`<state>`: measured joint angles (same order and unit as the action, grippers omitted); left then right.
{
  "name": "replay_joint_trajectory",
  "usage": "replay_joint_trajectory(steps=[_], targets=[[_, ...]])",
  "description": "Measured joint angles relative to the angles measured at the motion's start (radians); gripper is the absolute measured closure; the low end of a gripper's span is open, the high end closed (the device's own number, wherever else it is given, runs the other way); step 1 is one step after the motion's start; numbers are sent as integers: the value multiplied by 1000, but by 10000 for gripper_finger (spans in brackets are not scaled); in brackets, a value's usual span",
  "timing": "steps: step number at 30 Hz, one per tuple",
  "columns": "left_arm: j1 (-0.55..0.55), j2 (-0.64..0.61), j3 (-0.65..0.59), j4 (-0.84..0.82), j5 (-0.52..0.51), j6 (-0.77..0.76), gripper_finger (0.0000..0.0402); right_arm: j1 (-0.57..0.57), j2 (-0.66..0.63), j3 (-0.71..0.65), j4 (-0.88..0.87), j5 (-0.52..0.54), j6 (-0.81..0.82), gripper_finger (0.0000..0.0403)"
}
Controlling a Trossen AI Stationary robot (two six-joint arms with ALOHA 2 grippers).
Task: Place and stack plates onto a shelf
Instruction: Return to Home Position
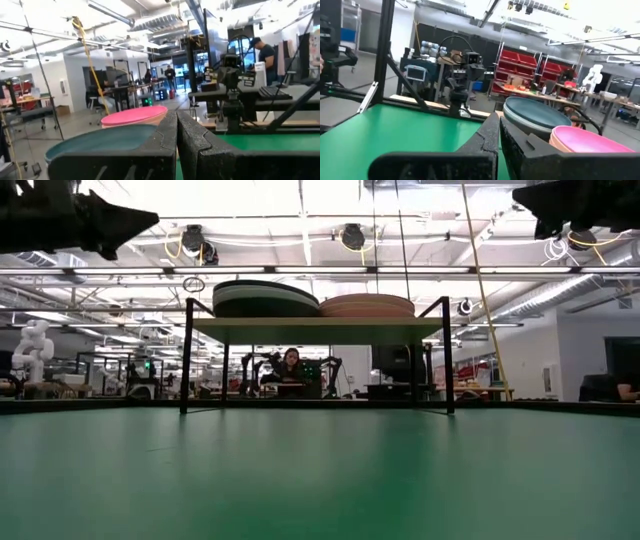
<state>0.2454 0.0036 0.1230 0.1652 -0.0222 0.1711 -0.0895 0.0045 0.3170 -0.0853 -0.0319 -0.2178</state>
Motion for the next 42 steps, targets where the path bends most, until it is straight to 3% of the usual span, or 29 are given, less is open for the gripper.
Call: replay_joint_trajectory(steps=[12,16,23,42], targets=[[-1,-1,-27,-21,58,-53,400,0,-3,-94,61,-21,-4,403],[0,-1,-109,109,74,-73,400,0,-4,-123,118,-22,-14,403],[0,-1,-113,143,183,-77,400,0,-4,-154,115,-24,14,403],[0,1,-113,204,198,-200,390,0,-3,-280,270,32,-23,403]])
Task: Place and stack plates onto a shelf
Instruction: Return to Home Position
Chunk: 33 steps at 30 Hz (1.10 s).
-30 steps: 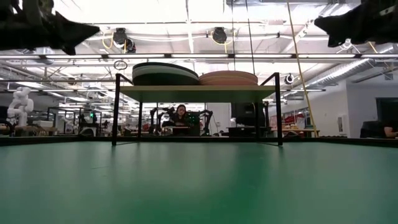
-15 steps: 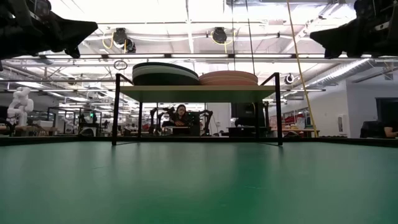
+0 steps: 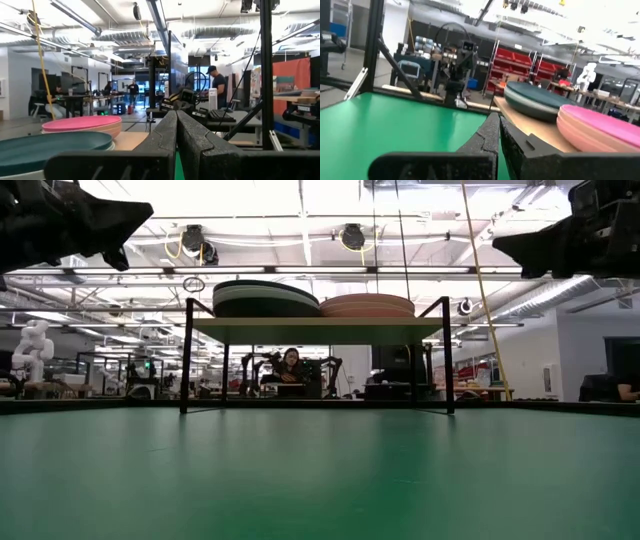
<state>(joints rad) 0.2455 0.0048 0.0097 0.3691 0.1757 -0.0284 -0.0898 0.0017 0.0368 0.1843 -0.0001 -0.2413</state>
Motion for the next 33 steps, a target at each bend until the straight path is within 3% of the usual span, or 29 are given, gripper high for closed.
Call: replay_joint_trajectory(steps=[15,33], targets=[[0,1,0,0,0,25,387,0,0,-20,18,0,130,403],[0,2,0,-1,-1,24,387,0,0,-21,21,-1,98,403]])
